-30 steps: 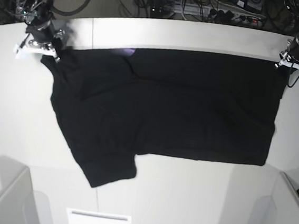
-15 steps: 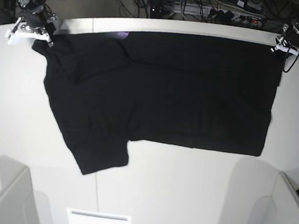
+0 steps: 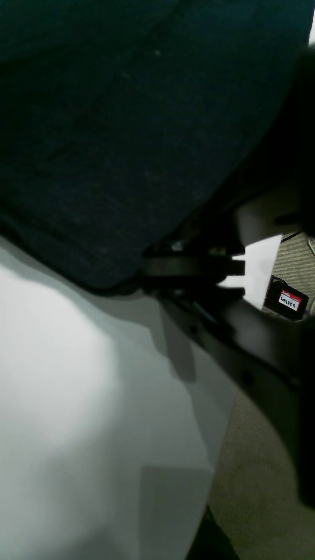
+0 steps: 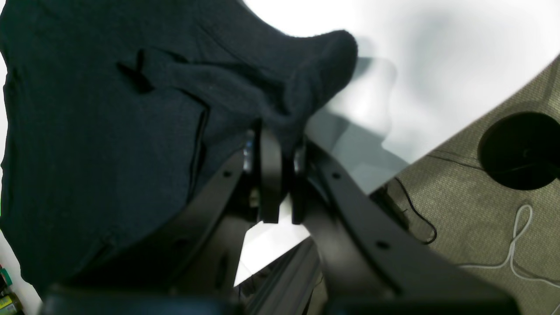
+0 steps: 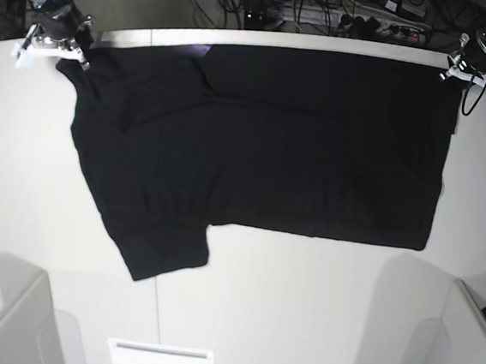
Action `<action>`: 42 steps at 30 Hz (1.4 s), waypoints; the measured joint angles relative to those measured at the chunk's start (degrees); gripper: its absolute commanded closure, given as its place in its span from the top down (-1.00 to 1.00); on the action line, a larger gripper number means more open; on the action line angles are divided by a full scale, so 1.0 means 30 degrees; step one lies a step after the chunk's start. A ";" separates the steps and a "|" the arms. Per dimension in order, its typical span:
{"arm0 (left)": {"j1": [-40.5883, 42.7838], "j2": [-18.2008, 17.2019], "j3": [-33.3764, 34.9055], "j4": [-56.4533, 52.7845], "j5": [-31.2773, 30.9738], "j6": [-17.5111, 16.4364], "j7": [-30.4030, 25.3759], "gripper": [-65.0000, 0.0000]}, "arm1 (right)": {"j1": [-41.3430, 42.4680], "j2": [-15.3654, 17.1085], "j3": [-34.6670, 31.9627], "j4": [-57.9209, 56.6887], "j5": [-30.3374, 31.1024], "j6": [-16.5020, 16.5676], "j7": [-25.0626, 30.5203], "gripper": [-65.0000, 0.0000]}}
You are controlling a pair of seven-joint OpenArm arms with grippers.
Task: Fold the T-shirt properly
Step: 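Hold the shirt edge with both grippers and drag it toward the robot, then release and move the right gripper to the shirt's hem corner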
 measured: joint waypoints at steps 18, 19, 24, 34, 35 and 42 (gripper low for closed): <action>0.0262 0.0838 -0.1960 0.1093 0.0226 0.0007 0.0627 -1.00 | -0.0546 -0.0372 0.0000 0.0000 0.0007 -0.0007 -0.0736 -1.00; 0.0262 0.0831 -0.1960 0.1093 0.0219 0.0007 0.0627 -1.00 | -0.0546 -0.0372 0.0000 0.0000 0.0007 -0.0007 -0.0743 -1.00; 0.0262 0.0831 -0.1960 0.1093 0.0226 0.0007 0.0612 -1.00 | -0.0539 -0.0372 0.0000 0.0000 0.0015 -0.0007 -0.0743 -1.00; 0.0313 0.0685 -0.2222 0.1093 0.0495 0.0087 0.0262 0.45 | -0.0576 -0.0452 0.0576 0.0000 -0.0051 -0.0015 -0.0787 0.13; 0.0313 0.0707 -0.2222 0.1093 0.0423 0.0087 0.0248 0.62 | -0.0525 -0.0736 0.1209 0.0000 0.0022 -0.0015 -0.0721 0.13; 0.0189 0.0925 -0.3548 0.2535 0.0313 0.0073 0.0408 0.92 | -0.0335 -0.1209 0.3351 0.0226 -0.0204 -0.0080 -0.0867 0.14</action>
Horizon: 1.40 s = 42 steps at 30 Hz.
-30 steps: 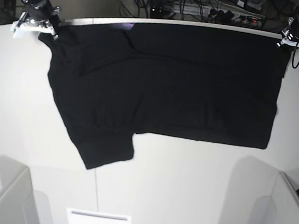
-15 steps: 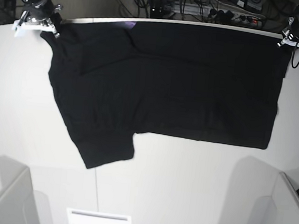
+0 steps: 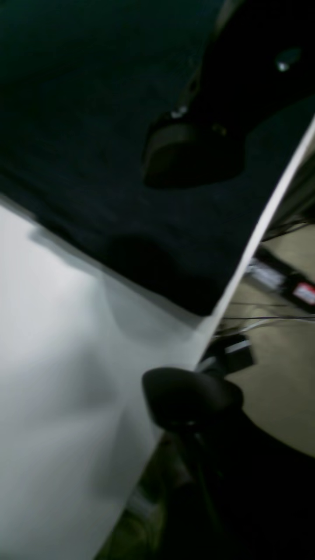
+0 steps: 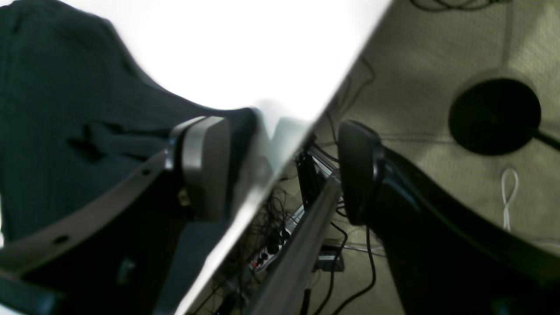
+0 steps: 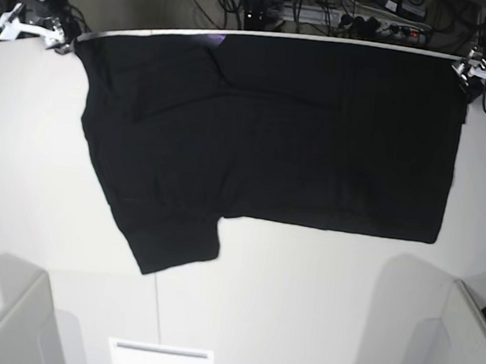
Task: Fold the T-shirt properly
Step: 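Release and move the right gripper to the shirt's hem corner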
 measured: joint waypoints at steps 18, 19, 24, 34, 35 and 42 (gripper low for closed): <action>-0.2681 -0.1486 -0.3009 0.1457 0.0219 0.0007 0.0029 -0.47 | 0.8947 0.4947 -0.6994 -0.5187 -0.0109 0.0066 0.0189 0.14; -0.2681 -0.1508 -0.3024 0.1457 0.0182 0.0007 -0.0015 -0.68 | 0.9479 0.5100 -0.7359 -0.5610 -0.0226 0.0036 0.0233 0.14; -0.2630 -0.1545 -0.3053 0.1370 0.0204 0.0007 -0.0058 -1.00 | 1.2750 0.5916 -0.9588 -0.8714 -0.0124 0.0007 0.0255 0.15; -0.2579 -0.1559 -0.3111 0.1348 0.0197 0.0007 -0.0066 -1.00 | 1.8673 0.6572 -1.4914 -1.4855 -0.0138 0.0095 0.1472 0.40; -0.2572 -0.1566 -0.3096 0.1341 0.0189 0.0000 -0.0051 -1.00 | 1.9154 0.6572 -1.5606 -1.5606 -0.0146 0.0080 0.2149 0.42; -0.2528 -0.1559 -0.3162 0.1319 0.0189 0.0007 0.0029 -1.00 | 2.2287 0.6535 -2.0903 -2.1434 -0.0138 0.1129 0.4386 0.49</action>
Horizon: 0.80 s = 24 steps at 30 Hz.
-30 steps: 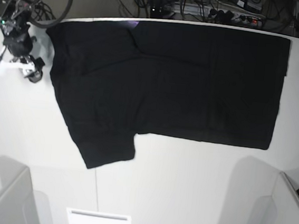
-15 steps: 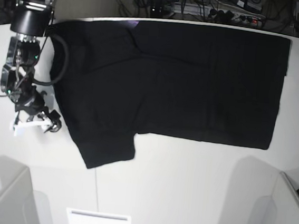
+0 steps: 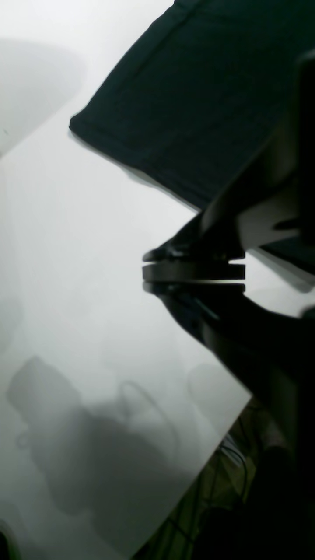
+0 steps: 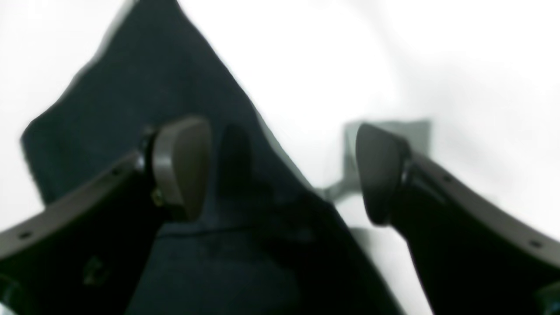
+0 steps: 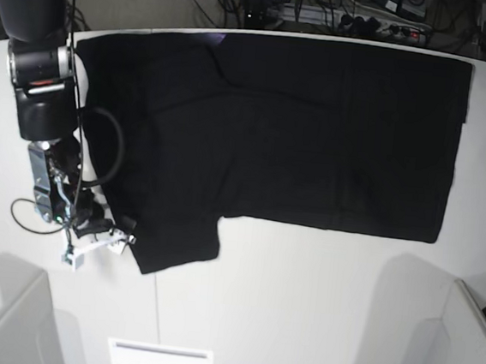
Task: Fold the T-shirt properly
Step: 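Release and move the right gripper to the shirt's hem corner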
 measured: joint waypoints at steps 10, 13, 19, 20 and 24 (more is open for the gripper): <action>-0.0022 0.0007 0.0066 -0.0022 0.0007 0.0000 0.0058 -0.24 | 0.0605 -0.0015 -0.0670 -0.1814 0.0044 0.1552 0.0546 0.48; -0.0095 -0.0015 0.0401 -0.0029 0.0015 0.0007 0.0044 -0.01 | 0.0568 -0.0080 -0.0670 -0.1814 -0.0058 0.1894 0.0656 0.48; -0.0109 -0.0277 0.1326 -0.0036 0.0007 0.0000 0.0109 0.13 | 0.0379 -0.0452 -0.0670 -0.1778 -0.0066 0.3461 0.0648 0.27; -0.0102 -0.0270 0.1319 -0.0044 0.0015 0.0015 0.0124 0.13 | 0.0379 -0.0532 -0.0670 -0.1778 -0.0073 0.3461 0.0656 0.23; -0.0102 -0.0270 0.1326 -0.0882 0.0007 -0.0007 0.0022 0.13 | 0.0372 -0.0780 -0.0670 -0.1778 -0.0058 0.3468 0.0641 0.20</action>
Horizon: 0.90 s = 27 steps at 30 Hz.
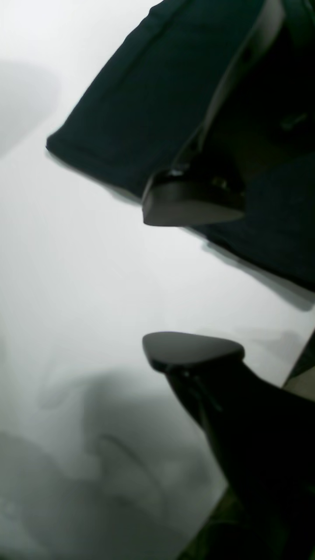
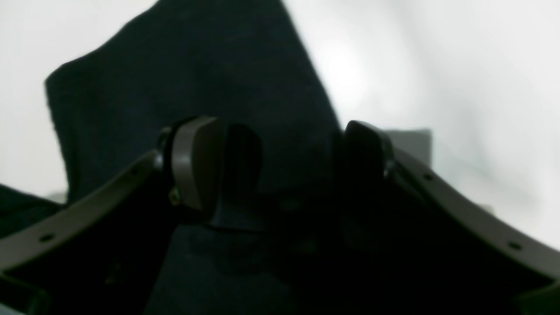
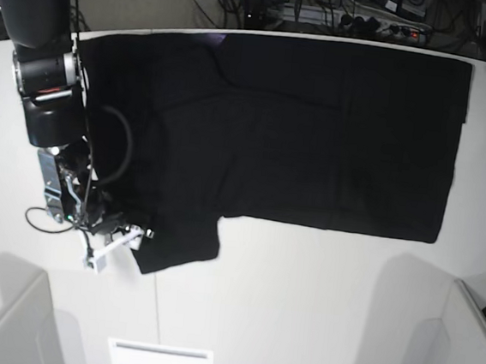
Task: Fold the T-shirt properly
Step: 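Release and move the right gripper to the shirt's hem corner, then move the left gripper to the other hem corner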
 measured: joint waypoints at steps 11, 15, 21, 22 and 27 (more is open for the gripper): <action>-0.1421 -0.1392 0.0546 -0.2120 0.0022 0.0080 -0.0044 0.14 | -0.0211 -0.0015 0.0000 -0.0087 0.0153 0.0000 0.0007 -1.00; -0.2543 -0.2594 0.2506 -0.3512 -0.0015 0.0066 -0.0124 0.14 | -0.0306 0.0007 0.0146 -0.0109 0.0277 -0.0007 0.0000 -1.00; -0.5450 -0.2965 0.4211 -0.6586 0.2382 0.0124 -0.0036 0.14 | -0.0306 0.0007 0.0175 -0.0117 0.0364 -0.0015 -0.0109 -1.00; -0.6018 -0.2994 0.4583 -0.6929 0.3585 0.0248 -0.0007 0.14 | -0.0306 0.0000 0.0175 -0.0117 0.0364 -0.0007 -0.0131 -1.00; -0.8910 -0.3031 0.6288 -0.7657 0.6091 -0.0015 -0.0321 0.14 | -0.0306 -0.0044 0.0175 -0.0109 0.0415 -0.0007 -0.0146 -1.00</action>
